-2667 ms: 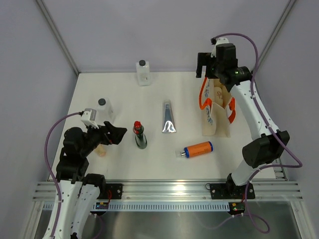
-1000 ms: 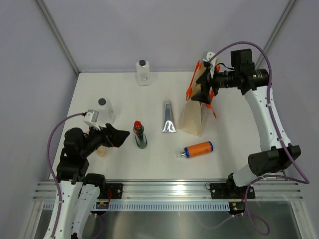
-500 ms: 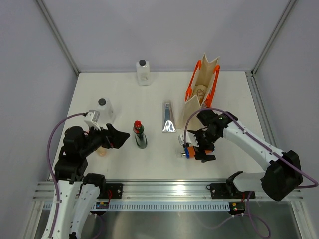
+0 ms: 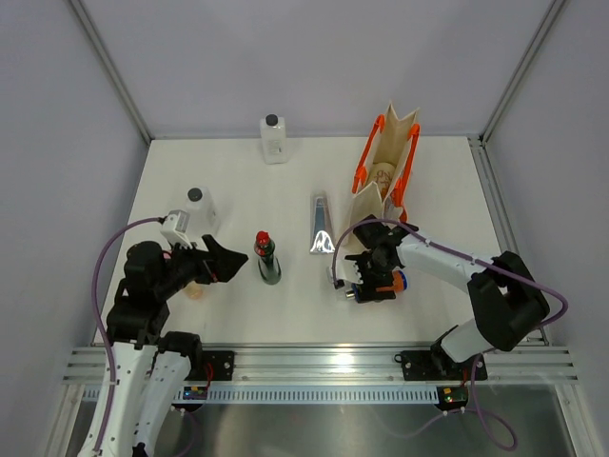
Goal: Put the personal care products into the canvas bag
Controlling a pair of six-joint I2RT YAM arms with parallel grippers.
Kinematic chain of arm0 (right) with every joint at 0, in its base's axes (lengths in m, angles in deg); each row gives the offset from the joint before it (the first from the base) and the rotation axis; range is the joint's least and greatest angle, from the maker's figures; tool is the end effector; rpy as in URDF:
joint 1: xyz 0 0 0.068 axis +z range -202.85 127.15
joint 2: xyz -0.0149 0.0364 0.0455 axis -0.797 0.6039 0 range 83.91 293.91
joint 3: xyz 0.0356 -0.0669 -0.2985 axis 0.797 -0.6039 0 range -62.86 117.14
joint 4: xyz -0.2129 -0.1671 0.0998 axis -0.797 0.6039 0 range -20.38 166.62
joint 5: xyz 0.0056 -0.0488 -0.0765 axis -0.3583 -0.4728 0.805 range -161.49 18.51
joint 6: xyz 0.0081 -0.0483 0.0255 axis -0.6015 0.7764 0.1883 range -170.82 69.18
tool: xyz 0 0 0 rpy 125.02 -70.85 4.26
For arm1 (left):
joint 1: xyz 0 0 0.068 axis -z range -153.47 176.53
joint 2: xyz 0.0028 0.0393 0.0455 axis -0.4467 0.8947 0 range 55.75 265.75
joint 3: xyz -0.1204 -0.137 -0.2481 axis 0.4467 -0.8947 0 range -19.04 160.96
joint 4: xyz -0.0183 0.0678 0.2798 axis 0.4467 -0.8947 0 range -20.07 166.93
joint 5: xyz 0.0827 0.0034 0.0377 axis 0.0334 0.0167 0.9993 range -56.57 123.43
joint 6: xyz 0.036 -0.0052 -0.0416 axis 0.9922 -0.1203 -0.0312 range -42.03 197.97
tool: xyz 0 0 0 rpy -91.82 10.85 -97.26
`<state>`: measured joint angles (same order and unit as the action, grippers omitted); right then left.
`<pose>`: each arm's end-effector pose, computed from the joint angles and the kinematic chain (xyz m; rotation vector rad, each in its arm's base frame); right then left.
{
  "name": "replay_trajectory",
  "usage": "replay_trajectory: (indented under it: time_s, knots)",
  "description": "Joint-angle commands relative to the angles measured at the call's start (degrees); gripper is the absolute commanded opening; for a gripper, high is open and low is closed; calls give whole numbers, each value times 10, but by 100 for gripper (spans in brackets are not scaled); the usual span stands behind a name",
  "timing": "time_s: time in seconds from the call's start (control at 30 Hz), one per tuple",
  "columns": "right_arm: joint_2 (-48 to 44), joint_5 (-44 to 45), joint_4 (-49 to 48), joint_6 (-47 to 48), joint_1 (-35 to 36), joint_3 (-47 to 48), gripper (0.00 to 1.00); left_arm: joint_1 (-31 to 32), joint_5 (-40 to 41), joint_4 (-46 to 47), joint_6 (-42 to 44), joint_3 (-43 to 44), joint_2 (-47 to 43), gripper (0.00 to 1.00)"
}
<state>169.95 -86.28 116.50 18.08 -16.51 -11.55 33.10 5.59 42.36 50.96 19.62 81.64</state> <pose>0.2155 0.1703 0.1972 -2.3325 1.7472 0.3031 0.1007 -0.0292 0.3237 -0.0242 2.0029 -0.8549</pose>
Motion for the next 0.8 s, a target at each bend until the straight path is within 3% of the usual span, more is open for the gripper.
replay_trajectory:
  time_s: [0.0,0.33,0.5,0.57,0.67,0.77]
  knots:
    - [2,21,-35,-11,12,-11,79,2,-5,18,-10,-5,6,99]
    - [-34,-50,8,-46,13,1,12,2,-13,33,-14,-10,12,99]
    - [-103,-177,106,-109,-7,137,3,2,-12,28,-9,-2,10,99]
    - [-114,-256,139,-127,-48,204,0,2,-12,26,-7,0,11,99]
    - [-102,-363,179,-177,-128,379,0,2,-12,29,-9,1,11,99]
    - [-67,-425,148,-303,-203,470,0,2,-13,35,-14,1,10,99]
